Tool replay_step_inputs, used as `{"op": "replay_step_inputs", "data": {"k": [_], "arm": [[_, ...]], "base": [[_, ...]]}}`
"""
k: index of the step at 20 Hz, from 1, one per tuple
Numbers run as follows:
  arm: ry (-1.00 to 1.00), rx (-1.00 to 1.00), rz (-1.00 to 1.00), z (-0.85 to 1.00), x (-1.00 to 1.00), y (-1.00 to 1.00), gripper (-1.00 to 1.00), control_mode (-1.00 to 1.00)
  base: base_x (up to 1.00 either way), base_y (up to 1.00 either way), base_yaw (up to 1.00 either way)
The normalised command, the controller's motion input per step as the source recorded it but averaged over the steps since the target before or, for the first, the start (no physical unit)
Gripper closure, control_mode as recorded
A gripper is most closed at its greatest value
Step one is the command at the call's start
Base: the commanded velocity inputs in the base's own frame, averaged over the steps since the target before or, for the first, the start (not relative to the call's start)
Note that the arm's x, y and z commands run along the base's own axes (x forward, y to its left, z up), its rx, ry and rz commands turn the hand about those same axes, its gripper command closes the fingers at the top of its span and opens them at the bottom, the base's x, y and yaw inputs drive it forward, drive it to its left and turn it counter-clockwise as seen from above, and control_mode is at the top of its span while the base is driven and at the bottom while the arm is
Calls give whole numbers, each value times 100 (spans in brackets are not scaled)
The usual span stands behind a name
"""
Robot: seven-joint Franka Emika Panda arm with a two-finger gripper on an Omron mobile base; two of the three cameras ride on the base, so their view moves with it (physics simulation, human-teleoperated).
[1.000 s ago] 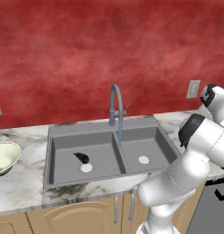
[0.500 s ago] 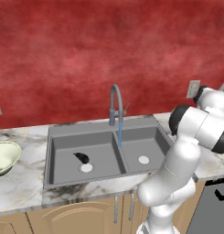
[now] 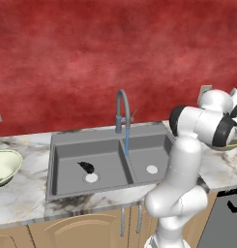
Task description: Pick the oranges from the sink and place them in one bowl. Place the eggplant in the other bowl. Then turn off the sink faucet.
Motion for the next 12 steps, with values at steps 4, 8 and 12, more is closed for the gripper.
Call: {"op": "replay_step_inputs", "data": {"k": [4, 8, 12], "arm": [[4, 0, 0, -22, 9, -16, -100, -100], [2, 0, 0, -20, -1, -1, -100, -100], [-8, 0, 0, -6, -17, -7, -100, -100]], "base": [[0, 0, 0], [0, 0, 0], [0, 0, 0]]}}
